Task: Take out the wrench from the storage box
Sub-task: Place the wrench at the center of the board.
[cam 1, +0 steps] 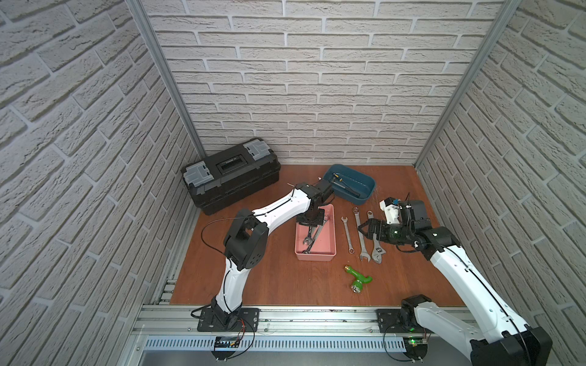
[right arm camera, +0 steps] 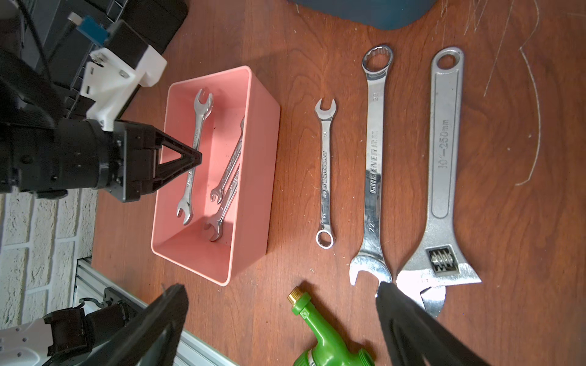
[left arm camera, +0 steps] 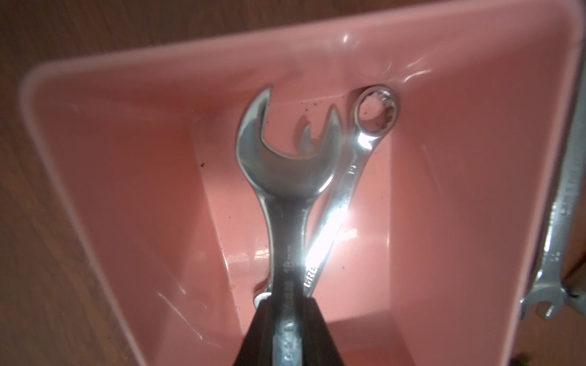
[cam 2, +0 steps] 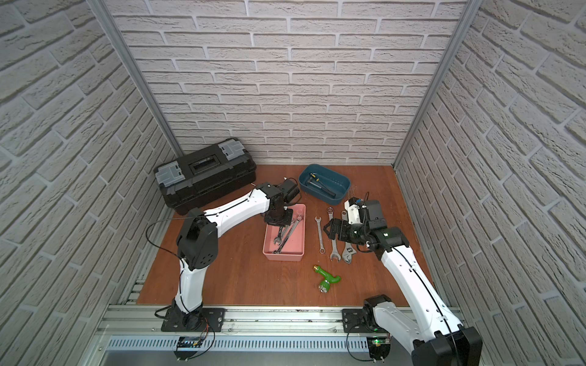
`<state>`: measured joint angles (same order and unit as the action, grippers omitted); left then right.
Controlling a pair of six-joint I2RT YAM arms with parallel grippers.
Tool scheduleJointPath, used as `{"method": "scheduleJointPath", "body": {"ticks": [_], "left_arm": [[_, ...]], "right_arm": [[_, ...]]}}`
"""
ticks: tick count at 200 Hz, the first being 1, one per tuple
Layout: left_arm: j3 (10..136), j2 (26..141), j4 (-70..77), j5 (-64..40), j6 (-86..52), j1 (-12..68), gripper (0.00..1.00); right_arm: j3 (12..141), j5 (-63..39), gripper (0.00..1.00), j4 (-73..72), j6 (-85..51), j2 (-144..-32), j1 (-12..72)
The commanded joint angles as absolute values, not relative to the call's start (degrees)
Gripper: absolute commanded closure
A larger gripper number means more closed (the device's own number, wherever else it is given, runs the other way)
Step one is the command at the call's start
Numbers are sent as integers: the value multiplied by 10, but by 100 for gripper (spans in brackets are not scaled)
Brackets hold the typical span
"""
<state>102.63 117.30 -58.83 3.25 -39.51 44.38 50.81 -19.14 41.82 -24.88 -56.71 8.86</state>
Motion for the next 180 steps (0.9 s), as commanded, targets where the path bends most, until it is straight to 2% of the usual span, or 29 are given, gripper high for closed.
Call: {"method": "scheduleJointPath", "body": {"ticks": [1, 56, 119, 180], "left_arm": [[1059, 1138, -645, 51, -384, 447, 100], [1058, 1082, -698, 75, -370, 430, 100], [906, 979, -643, 78, -351, 369, 100], [769, 974, -518, 59, -333, 321, 100]], "right_arm": [[526, -187, 3, 408, -244, -559, 84], [533, -193, 3, 402, -246, -563, 84], [538, -235, 3, 390, -244, -583, 85], [539, -255, 3, 371, -261, -591, 97]]}}
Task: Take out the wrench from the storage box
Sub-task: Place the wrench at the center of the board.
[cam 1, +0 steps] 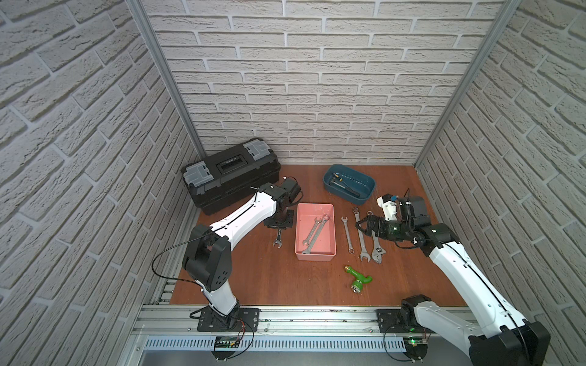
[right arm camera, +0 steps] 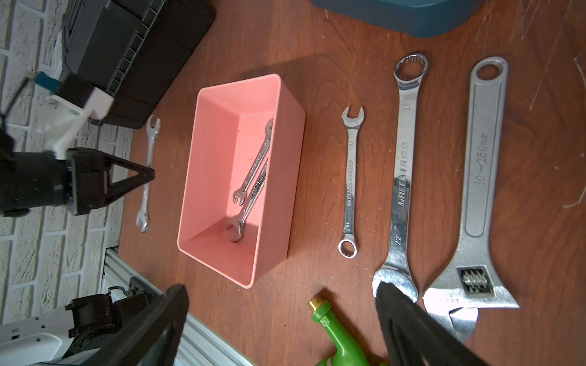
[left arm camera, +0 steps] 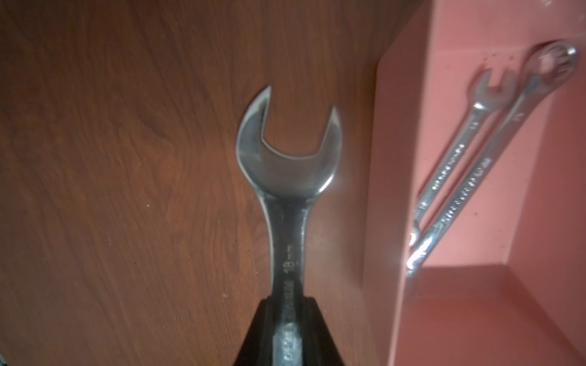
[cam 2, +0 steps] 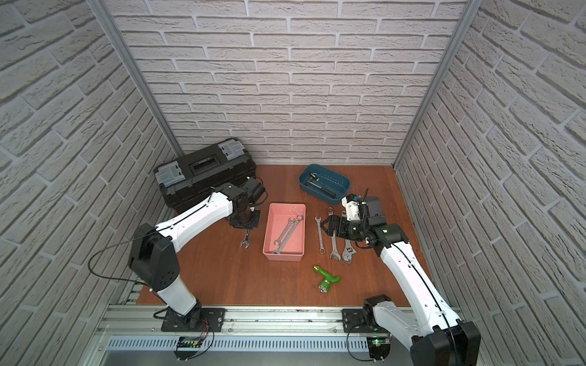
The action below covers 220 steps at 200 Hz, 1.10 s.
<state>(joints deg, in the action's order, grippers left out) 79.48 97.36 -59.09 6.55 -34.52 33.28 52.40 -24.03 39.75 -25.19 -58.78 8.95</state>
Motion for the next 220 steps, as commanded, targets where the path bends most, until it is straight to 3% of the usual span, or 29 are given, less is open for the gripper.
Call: {"method": "scheduleJointPath", "body": {"ticks": [1, 92, 115, 171, 220], "left_arm": [[769, 975, -517, 58, -333, 321, 100], [709, 1058, -417, 36, -351, 311, 99], [709, 1073, -408, 29, -355, 311, 94], [709, 1080, -425, 29, -361, 310, 63], [746, 1015, -489, 55, -360, 321, 62]], "right_arm": [[539, -255, 3, 370, -261, -591, 97], [562, -236, 3, 393, -259, -602, 103], [562, -236, 3, 394, -259, -604, 104], [567, -232, 3, 398, -257, -605, 103], [573, -225, 3, 405, -250, -603, 103]]}}
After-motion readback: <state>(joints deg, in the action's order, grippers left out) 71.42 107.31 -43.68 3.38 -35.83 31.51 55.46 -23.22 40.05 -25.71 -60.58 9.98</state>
